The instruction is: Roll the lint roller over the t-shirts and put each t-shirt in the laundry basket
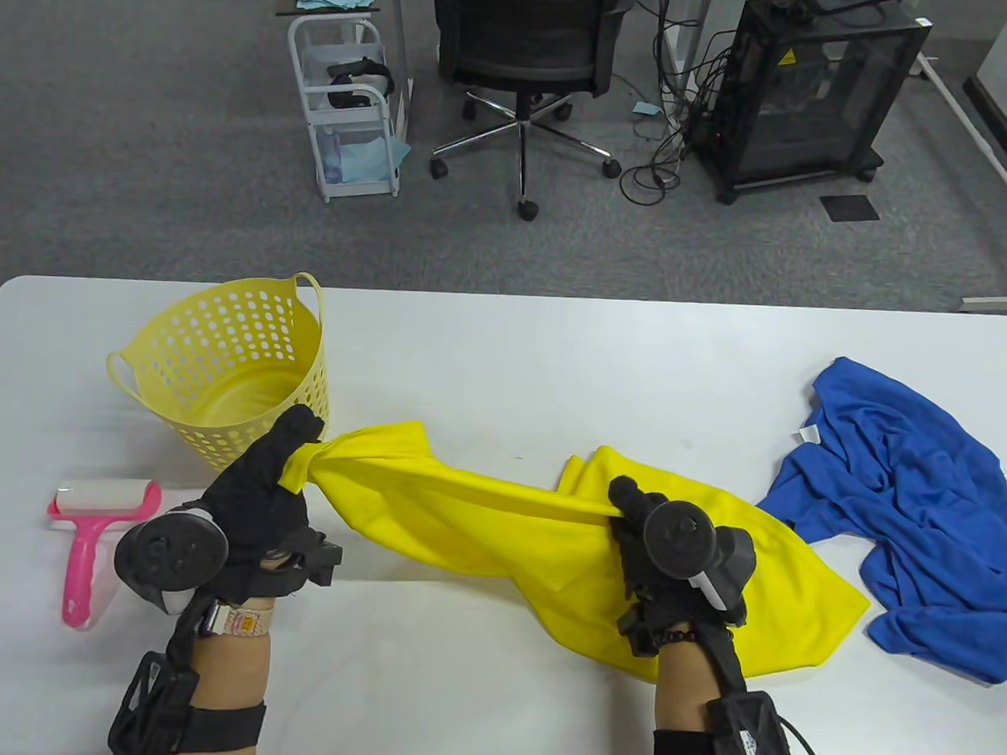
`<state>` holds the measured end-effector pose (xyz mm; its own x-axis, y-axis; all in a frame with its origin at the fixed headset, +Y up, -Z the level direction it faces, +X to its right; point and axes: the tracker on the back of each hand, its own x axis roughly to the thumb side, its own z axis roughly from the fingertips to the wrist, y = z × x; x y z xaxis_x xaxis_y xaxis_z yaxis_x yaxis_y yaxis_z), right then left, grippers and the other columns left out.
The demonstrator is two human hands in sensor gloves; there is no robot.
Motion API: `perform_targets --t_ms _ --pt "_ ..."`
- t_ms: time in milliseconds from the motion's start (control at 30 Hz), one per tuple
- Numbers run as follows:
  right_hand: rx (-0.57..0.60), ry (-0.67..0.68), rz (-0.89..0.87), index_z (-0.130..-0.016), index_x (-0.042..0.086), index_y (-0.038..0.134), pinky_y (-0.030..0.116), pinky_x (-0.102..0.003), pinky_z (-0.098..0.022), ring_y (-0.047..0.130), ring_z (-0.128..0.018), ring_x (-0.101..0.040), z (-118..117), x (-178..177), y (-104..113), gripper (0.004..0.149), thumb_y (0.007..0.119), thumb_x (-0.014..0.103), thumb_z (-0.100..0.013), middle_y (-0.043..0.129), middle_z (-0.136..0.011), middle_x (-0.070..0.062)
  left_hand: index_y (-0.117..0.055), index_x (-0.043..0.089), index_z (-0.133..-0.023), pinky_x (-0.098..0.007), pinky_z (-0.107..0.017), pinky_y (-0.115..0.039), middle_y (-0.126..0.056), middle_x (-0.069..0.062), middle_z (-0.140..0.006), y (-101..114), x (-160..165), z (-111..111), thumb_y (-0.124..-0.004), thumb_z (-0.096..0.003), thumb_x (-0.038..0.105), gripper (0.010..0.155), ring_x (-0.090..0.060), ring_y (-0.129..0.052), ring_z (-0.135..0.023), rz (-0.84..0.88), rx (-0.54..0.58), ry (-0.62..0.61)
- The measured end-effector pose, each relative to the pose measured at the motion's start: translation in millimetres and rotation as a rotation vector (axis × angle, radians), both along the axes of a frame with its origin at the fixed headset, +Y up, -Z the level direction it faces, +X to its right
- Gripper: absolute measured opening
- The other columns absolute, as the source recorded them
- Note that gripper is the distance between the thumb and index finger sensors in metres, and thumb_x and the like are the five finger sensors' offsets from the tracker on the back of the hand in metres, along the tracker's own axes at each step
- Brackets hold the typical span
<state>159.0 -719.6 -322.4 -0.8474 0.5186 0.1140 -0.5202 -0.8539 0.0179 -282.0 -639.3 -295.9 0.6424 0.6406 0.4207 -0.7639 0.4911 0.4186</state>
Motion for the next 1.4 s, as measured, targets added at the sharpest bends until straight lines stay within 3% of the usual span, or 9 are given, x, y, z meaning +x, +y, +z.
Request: perform_targets --t_ms 133,267,433,533,700,833,1167,1300,1400 --pt "-0.479 0.218 -0.068 -0.08 0.028 0.087 0.057 -0.063 -0.069 0.086 -0.084 -0.029 -2 1 -25 0.06 0.06 0.067 -0.045 0.09 -0.092 -0.004 -0.079 0.031 -0.092 -0.061 -0.066 -0.067 -0.096 0.001 -0.089 -9 16 -10 -0.074 -0.0516 0.033 0.041 -0.028 -0.099 -0.078 -0.252 -0.123 -0.137" --pt "-0.354 0.213 -0.063 -0.055 0.025 0.099 0.058 -0.065 -0.066 0.091 -0.081 -0.035 2 -7 -9 0.055 0.062 0.065 -0.045 0.102 -0.076 -0.004 -0.081 0.03 -0.091 -0.064 -0.067 -0.063 -0.098 0.001 -0.088 -20 36 -18 -0.075 -0.0507 0.033 0.041 -0.033 -0.095 -0.086 -0.246 -0.209 -0.343" --pt "-0.14 0.061 0.518 -0.103 0.023 0.057 0.036 -0.075 -0.066 0.057 -0.102 -0.051 12 -38 -3 0.078 0.074 0.063 -0.038 0.066 -0.111 -0.016 -0.082 0.024 -0.088 -0.054 -0.056 -0.078 -0.103 0.005 -0.049 -39 55 -26 -0.072 -0.0499 0.035 0.041 -0.02 -0.106 -0.042 -0.379 -0.384 -0.454" --pt "-0.363 0.147 0.692 -0.107 0.025 0.023 0.022 -0.076 -0.064 0.024 -0.103 -0.054 11 -52 -25 0.098 0.07 0.072 -0.035 0.027 -0.119 -0.02 -0.083 0.021 -0.086 -0.047 -0.048 -0.084 -0.099 0.011 -0.032 -50 70 -27 -0.071 -0.0508 0.048 0.047 -0.014 -0.104 -0.025 -0.592 -0.475 -0.423" --pt "-0.349 0.185 0.774 -0.106 0.028 0.03 0.022 -0.075 -0.064 0.03 -0.104 -0.053 9 -73 -44 0.09 0.069 0.067 -0.034 0.031 -0.117 -0.021 -0.09 0.021 -0.079 -0.044 -0.041 -0.088 -0.099 0.014 -0.022 -62 97 -22 -0.075 -0.0466 0.058 0.051 -0.011 -0.105 -0.015 -0.802 -0.47 -0.377" --pt "0.028 0.1 0.681 -0.077 0.028 0.083 0.042 -0.069 -0.07 0.081 -0.09 -0.037 10 -88 -38 0.046 0.082 0.047 -0.035 0.088 -0.091 -0.006 -0.087 0.02 -0.083 -0.045 -0.041 -0.087 -0.099 0.013 -0.024 -81 124 -16 -0.078 -0.0413 0.064 0.061 -0.012 -0.105 -0.017 -0.934 -0.517 -0.377" --pt "0.335 0.165 0.066 -0.078 0.033 0.083 0.047 -0.068 -0.071 0.084 -0.09 -0.03 39 -94 22 0.042 0.081 0.046 -0.039 0.091 -0.088 0.001 -0.071 0.015 -0.095 -0.046 -0.046 -0.085 -0.099 0.013 -0.03 -97 145 -11 -0.071 -0.0296 0.078 0.091 -0.014 -0.106 -0.023 -0.967 -0.498 -0.291" --pt "0.294 0.342 -0.046 -0.075 0.033 0.085 0.05 -0.066 -0.072 0.088 -0.087 -0.027 46 -98 33 0.042 0.082 0.05 -0.037 0.094 -0.084 0.004 -0.092 0.02 -0.075 -0.044 -0.042 -0.088 -0.1 0.015 -0.019 -87 139 -8 -0.077 -0.0414 0.062 0.056 -0.012 -0.106 -0.015 -0.874 -0.377 -0.186" --pt "-0.051 0.569 -0.008 -0.07 0.028 0.093 0.056 -0.067 -0.068 0.094 -0.081 -0.032 41 -103 27 0.049 0.076 0.06 -0.037 0.101 -0.078 -0.001 -0.092 0.02 -0.072 -0.043 -0.042 -0.087 -0.099 0.015 -0.019 -64 119 -5 -0.075 -0.0455 0.057 0.049 -0.011 -0.106 -0.015 -0.722 -0.259 -0.069"
